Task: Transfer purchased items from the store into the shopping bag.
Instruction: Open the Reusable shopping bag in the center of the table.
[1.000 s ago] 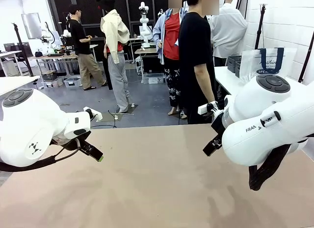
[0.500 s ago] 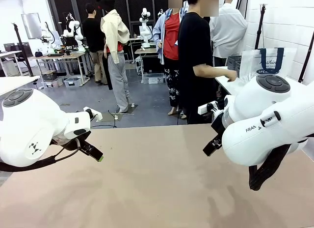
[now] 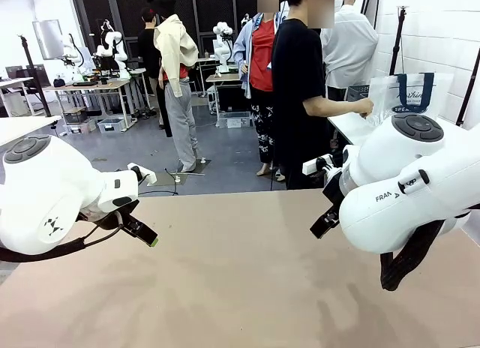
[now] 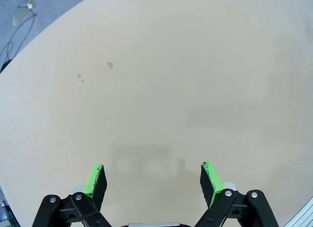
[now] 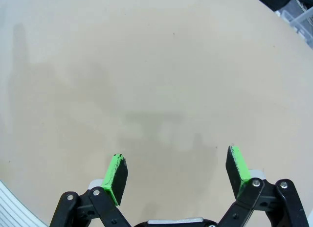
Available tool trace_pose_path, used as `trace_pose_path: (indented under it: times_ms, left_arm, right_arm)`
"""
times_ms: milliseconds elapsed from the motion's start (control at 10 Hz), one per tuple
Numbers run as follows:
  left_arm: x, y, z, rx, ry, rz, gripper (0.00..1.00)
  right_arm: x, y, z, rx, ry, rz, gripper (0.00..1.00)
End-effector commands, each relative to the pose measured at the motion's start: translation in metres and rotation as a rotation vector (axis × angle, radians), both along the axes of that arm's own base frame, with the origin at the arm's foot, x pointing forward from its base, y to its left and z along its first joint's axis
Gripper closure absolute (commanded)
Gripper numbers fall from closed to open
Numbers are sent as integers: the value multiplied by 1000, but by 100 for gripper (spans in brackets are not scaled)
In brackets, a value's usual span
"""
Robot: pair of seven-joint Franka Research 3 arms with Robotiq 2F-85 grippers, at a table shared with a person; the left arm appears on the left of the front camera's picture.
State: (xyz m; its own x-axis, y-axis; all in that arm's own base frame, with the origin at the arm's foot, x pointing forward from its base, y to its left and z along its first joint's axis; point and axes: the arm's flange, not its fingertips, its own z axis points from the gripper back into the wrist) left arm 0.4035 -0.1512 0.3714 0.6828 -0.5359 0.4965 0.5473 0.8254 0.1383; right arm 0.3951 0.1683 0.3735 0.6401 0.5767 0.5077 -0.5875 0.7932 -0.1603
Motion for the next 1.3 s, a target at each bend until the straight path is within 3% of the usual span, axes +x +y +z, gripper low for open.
trace_pose_path:
  times_ms: [0,1200]
  left_arm:
    - [0,0,0,0,0,1,0]
    - [0,0,0,0,0,1,0]
  right_arm:
    - [0,0,0,0,0,0,0]
    - [0,0,0,0,0,0,0]
